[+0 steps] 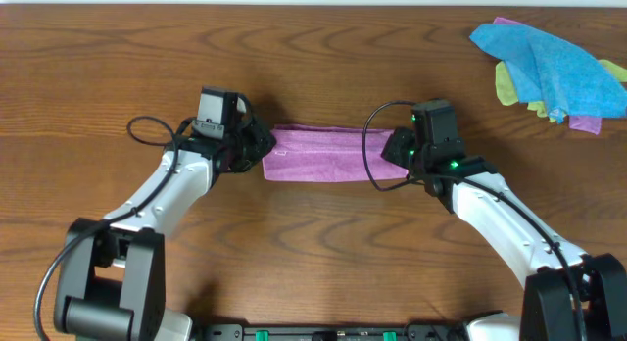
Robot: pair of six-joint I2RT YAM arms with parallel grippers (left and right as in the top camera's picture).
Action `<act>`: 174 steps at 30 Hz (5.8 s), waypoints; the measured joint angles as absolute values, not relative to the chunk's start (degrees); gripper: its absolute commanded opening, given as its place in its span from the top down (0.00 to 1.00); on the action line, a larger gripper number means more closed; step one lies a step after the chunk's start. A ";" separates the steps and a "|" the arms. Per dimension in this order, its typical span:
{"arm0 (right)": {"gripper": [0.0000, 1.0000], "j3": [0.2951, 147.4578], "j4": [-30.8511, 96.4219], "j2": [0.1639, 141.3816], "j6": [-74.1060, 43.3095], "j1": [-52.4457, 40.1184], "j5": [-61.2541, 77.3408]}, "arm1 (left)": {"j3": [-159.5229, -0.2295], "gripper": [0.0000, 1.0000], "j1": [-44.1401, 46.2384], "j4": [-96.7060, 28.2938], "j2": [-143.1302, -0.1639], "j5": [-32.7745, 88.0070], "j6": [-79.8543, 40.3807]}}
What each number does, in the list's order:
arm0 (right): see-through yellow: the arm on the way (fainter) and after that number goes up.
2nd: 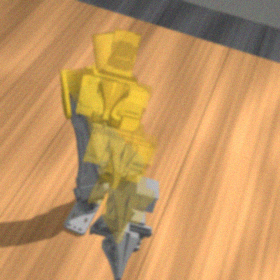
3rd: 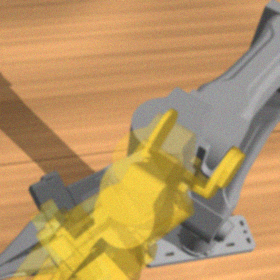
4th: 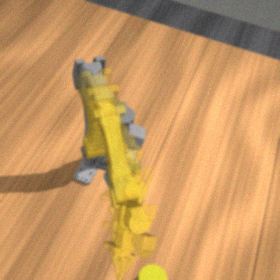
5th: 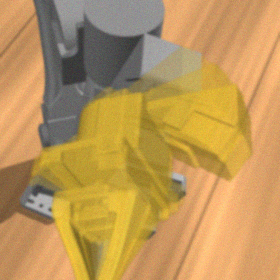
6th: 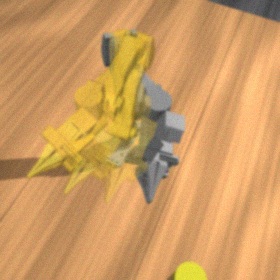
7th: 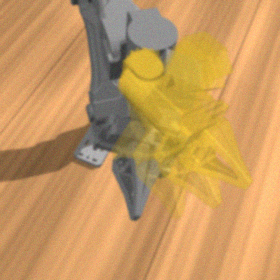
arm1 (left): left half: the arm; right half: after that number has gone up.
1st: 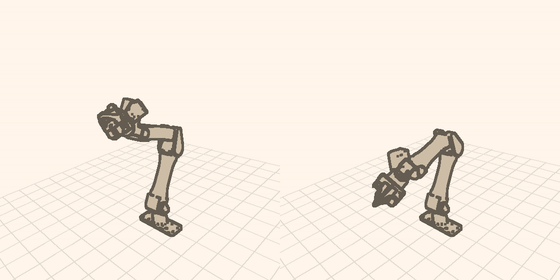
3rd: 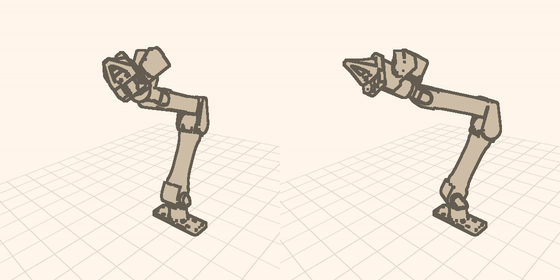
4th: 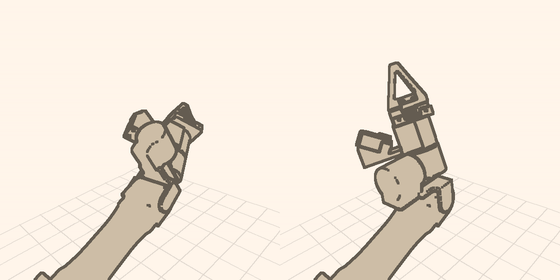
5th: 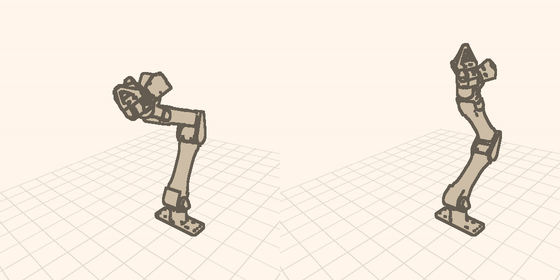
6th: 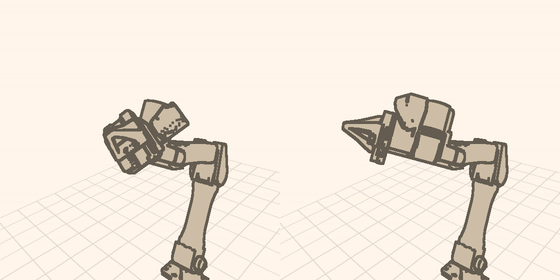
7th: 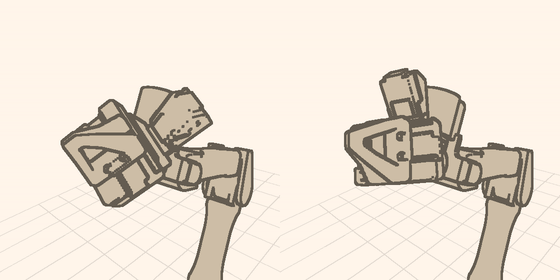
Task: Fold the cloth
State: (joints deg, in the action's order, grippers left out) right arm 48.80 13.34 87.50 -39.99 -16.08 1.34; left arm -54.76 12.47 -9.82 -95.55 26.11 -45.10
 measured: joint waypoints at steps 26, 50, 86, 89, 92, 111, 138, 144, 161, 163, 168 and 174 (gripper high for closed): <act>0.99 48.93 5.69 93.36 -37.69 -16.10 0.21 | -55.13 0.94 12.49 -3.55 -100.42 22.26 -41.45; 0.99 49.08 5.23 96.16 -36.51 -16.08 -1.10 | -55.22 0.94 12.60 3.18 -104.90 21.67 -40.40; 0.56 49.12 5.21 96.16 -35.31 -13.82 -11.64 | -55.22 0.03 11.46 3.25 -104.90 15.38 -38.76; 0.57 49.12 5.23 96.16 -35.31 -13.82 -11.86 | -55.22 0.05 11.44 3.27 -104.90 15.22 -38.96; 0.57 49.12 5.34 96.03 -35.31 -13.82 -12.01 | -55.22 0.05 11.44 3.29 -104.90 15.35 -38.96; 0.55 49.39 29.19 82.02 -51.05 -12.64 -5.48 | -59.64 0.05 4.58 -19.27 -91.11 16.43 -36.05; 0.49 48.82 18.28 92.88 -55.35 -12.64 5.21 | -59.64 0.05 4.60 -31.35 -86.48 27.09 -31.75; 0.49 45.89 14.83 92.88 -56.23 -12.60 6.28 | -59.64 0.05 4.60 -31.35 -86.48 27.92 -31.42; 0.55 43.94 9.06 93.97 -56.86 -12.60 7.09 | -59.64 0.05 4.60 -31.35 -86.48 31.20 -31.18; 0.55 43.86 8.01 95.33 -56.97 -12.60 7.68 | -59.64 0.05 4.60 -31.33 -86.48 31.59 -31.14; 0.56 43.75 7.29 96.29 -57.08 -12.60 8.12 | -59.64 0.05 4.60 -31.35 -86.48 31.77 -31.03; 0.67 43.75 7.33 96.31 -57.14 -12.60 7.70 | -59.64 0.05 4.60 -31.33 -86.48 31.77 -31.03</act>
